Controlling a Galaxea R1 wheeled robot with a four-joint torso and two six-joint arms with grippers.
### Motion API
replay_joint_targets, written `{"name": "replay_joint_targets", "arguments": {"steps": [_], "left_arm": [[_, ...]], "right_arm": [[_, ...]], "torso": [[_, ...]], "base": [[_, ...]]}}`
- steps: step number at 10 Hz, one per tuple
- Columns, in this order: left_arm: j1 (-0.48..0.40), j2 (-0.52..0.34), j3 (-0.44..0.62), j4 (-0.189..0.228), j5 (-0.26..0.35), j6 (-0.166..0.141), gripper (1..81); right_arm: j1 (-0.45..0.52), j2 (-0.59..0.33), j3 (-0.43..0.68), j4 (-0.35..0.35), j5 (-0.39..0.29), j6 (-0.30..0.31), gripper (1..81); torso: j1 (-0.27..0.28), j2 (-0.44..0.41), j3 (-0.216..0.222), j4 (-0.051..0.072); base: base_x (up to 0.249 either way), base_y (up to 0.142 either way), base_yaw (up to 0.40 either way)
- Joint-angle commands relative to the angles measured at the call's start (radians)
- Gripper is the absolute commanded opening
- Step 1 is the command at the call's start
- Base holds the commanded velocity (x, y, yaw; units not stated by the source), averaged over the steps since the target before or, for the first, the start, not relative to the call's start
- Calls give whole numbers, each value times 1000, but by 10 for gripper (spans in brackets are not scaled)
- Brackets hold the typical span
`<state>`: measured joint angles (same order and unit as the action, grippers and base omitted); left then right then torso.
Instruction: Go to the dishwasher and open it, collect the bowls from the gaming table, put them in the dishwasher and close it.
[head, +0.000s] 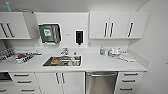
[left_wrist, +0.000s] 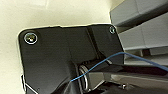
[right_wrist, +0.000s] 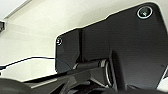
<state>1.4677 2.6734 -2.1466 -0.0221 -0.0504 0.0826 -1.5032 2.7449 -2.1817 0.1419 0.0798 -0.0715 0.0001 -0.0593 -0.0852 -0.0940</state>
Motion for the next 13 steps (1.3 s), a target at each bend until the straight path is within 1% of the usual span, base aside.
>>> {"name": "replay_joint_targets", "arguments": {"steps": [1,13], "left_arm": [[-54,-19,17,-4,49,5,811],[-54,-19,17,-5,49,5,811]], "right_arm": [[48,-17,19,5,-51,-4,811],[53,-15,19,5,-49,-4,811]], "torso": [[0,0,0,0],[0,0,0,0]], "base": [[121,0,0],[128,0,0]]}}
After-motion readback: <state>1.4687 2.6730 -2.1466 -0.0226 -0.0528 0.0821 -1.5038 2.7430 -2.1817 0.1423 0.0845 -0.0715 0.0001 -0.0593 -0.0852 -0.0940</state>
